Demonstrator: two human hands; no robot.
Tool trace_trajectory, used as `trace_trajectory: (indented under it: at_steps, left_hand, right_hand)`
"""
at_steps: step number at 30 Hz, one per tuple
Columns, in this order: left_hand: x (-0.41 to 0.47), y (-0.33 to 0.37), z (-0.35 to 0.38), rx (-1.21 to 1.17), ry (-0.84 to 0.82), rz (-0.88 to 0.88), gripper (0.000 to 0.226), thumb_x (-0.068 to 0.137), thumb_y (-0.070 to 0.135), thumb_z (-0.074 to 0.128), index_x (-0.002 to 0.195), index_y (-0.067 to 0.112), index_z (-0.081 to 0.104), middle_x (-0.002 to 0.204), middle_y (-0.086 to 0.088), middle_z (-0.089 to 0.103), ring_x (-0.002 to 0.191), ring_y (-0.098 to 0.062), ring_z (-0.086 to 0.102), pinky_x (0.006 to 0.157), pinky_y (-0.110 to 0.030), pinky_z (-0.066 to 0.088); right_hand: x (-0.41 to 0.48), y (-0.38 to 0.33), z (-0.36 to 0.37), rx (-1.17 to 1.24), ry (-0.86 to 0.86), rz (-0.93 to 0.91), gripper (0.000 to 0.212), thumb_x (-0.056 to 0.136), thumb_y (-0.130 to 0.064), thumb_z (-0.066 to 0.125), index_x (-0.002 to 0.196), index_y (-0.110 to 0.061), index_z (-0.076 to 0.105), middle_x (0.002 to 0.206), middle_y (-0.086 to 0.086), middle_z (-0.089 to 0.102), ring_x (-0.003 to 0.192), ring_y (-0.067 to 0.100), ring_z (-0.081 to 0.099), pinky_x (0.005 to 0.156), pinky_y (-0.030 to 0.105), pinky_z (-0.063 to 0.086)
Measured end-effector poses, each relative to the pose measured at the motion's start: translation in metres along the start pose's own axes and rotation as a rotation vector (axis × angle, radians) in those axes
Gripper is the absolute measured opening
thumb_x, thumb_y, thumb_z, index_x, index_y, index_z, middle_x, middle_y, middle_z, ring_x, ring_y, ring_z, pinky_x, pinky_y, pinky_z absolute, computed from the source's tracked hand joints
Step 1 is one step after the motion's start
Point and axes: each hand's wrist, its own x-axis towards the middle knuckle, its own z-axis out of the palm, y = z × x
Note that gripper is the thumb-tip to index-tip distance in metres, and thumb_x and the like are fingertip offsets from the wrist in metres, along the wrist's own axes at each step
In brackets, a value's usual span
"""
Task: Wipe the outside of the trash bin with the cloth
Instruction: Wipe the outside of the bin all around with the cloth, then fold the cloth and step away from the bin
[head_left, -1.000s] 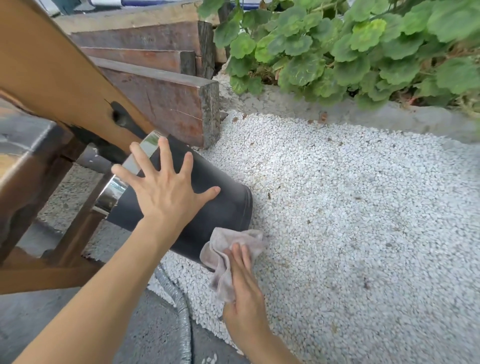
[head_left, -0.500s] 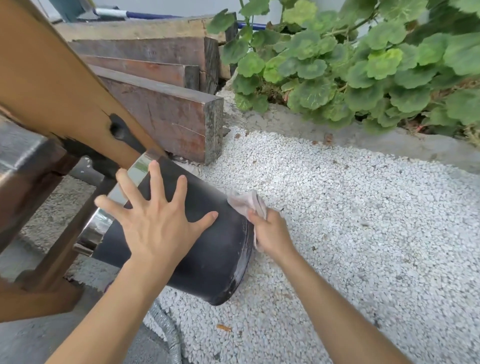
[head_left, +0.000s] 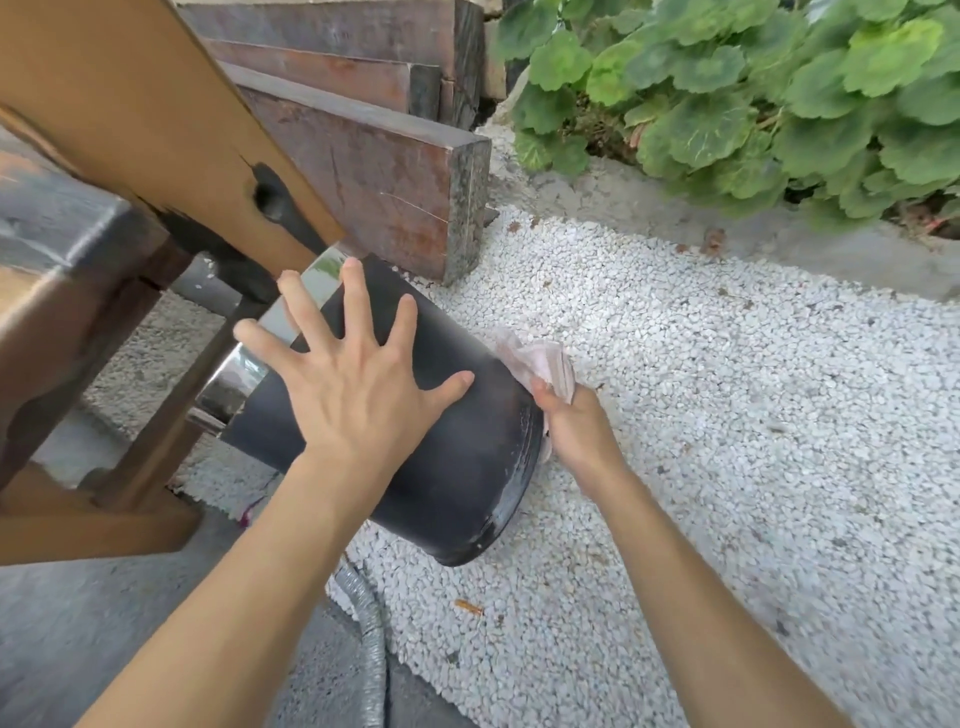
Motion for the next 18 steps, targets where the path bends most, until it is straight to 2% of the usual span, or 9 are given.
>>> trace_trajectory:
  at_steps: [2, 3, 5, 7, 10, 12, 15, 17, 18]
  left_hand:
    - [0.002, 0.001, 0.000, -0.003, 0.004, 0.011, 0.095, 0.071, 0.095, 0.029, 0.147, 0.039, 0.041, 0.164, -0.011, 0.014, 0.142, -0.057, 0.005, 0.103, -0.079, 0.016]
    - [0.002, 0.001, -0.001, -0.002, 0.005, 0.014, 0.095, 0.071, 0.095, 0.030, 0.147, 0.039, 0.041, 0.164, -0.011, 0.014, 0.142, -0.057, 0.006, 0.103, -0.080, 0.015]
    - [0.003, 0.000, 0.000, 0.003, 0.000, 0.018, 0.097, 0.070, 0.096, 0.029, 0.148, 0.039, 0.038, 0.164, -0.011, 0.013, 0.143, -0.057, 0.005, 0.103, -0.080, 0.013]
    - [0.003, -0.002, 0.001, 0.007, -0.008, 0.023, 0.098, 0.070, 0.097, 0.026, 0.150, 0.040, 0.036, 0.165, -0.011, 0.011, 0.144, -0.057, 0.003, 0.103, -0.081, 0.010]
    - [0.002, -0.003, 0.000, 0.008, -0.022, 0.035, 0.099, 0.071, 0.096, 0.026, 0.151, 0.040, 0.034, 0.166, -0.012, 0.010, 0.144, -0.058, 0.002, 0.104, -0.081, 0.009]
    - [0.000, -0.002, -0.001, 0.010, -0.025, 0.039, 0.098, 0.071, 0.096, 0.028, 0.151, 0.039, 0.034, 0.165, -0.012, 0.010, 0.144, -0.058, 0.002, 0.104, -0.081, 0.010]
    - [-0.001, -0.002, -0.003, 0.015, -0.039, 0.051, 0.098, 0.072, 0.096, 0.027, 0.151, 0.038, 0.033, 0.165, -0.013, 0.009, 0.144, -0.059, 0.001, 0.103, -0.082, 0.010]
    - [-0.001, -0.001, -0.005, 0.012, -0.050, 0.053, 0.098, 0.072, 0.095, 0.026, 0.152, 0.038, 0.032, 0.165, -0.013, 0.009, 0.144, -0.059, 0.001, 0.104, -0.082, 0.010]
    - [-0.002, -0.001, -0.007, 0.010, -0.058, 0.052, 0.098, 0.073, 0.095, 0.026, 0.152, 0.038, 0.032, 0.165, -0.014, 0.009, 0.144, -0.059, 0.001, 0.104, -0.082, 0.010]
  right_hand:
    - [-0.039, 0.016, 0.011, -0.004, 0.096, -0.111, 0.022, 0.101, -0.038, 0.052, 0.116, -0.027, 0.065, 0.092, -0.001, 0.073, 0.079, 0.006, 0.068, 0.073, 0.031, 0.054]
    - [-0.057, 0.024, 0.019, -0.007, 0.132, -0.167, 0.027, 0.102, -0.035, 0.050, 0.127, -0.031, 0.061, 0.098, -0.002, 0.073, 0.079, 0.001, 0.067, 0.074, 0.025, 0.053]
    - [-0.084, 0.042, 0.036, -0.011, 0.169, -0.277, 0.047, 0.101, -0.034, 0.047, 0.148, -0.038, 0.043, 0.126, 0.004, 0.069, 0.106, 0.013, 0.068, 0.089, 0.032, 0.056]
    - [-0.107, 0.057, 0.055, -0.027, 0.181, -0.383, 0.058, 0.101, -0.021, 0.049, 0.153, -0.039, 0.034, 0.151, 0.002, 0.052, 0.137, 0.030, 0.049, 0.107, 0.044, 0.048]
    - [-0.140, 0.075, 0.079, -0.105, 0.218, -0.501, 0.073, 0.089, 0.015, 0.050, 0.154, -0.015, 0.036, 0.166, -0.004, 0.023, 0.155, 0.018, 0.011, 0.122, 0.026, 0.021]
    - [-0.162, 0.088, 0.094, -0.135, 0.206, -0.527, 0.071, 0.087, 0.011, 0.047, 0.154, -0.010, 0.034, 0.168, -0.004, 0.018, 0.155, 0.018, 0.005, 0.122, 0.020, 0.015]
    - [-0.189, 0.109, 0.114, -0.175, 0.057, -0.498, 0.061, 0.094, -0.015, 0.038, 0.155, -0.015, 0.033, 0.165, -0.018, 0.016, 0.155, 0.016, 0.009, 0.123, 0.027, 0.018]
    - [-0.204, 0.114, 0.119, -0.159, -0.079, -0.387, 0.059, 0.096, -0.027, 0.036, 0.154, -0.032, 0.030, 0.158, -0.036, 0.019, 0.151, 0.010, 0.023, 0.119, 0.035, 0.033]
    - [-0.208, 0.115, 0.117, -0.125, -0.108, -0.328, 0.055, 0.099, -0.028, 0.038, 0.151, -0.043, 0.030, 0.152, -0.040, 0.029, 0.145, 0.006, 0.037, 0.112, 0.033, 0.044]
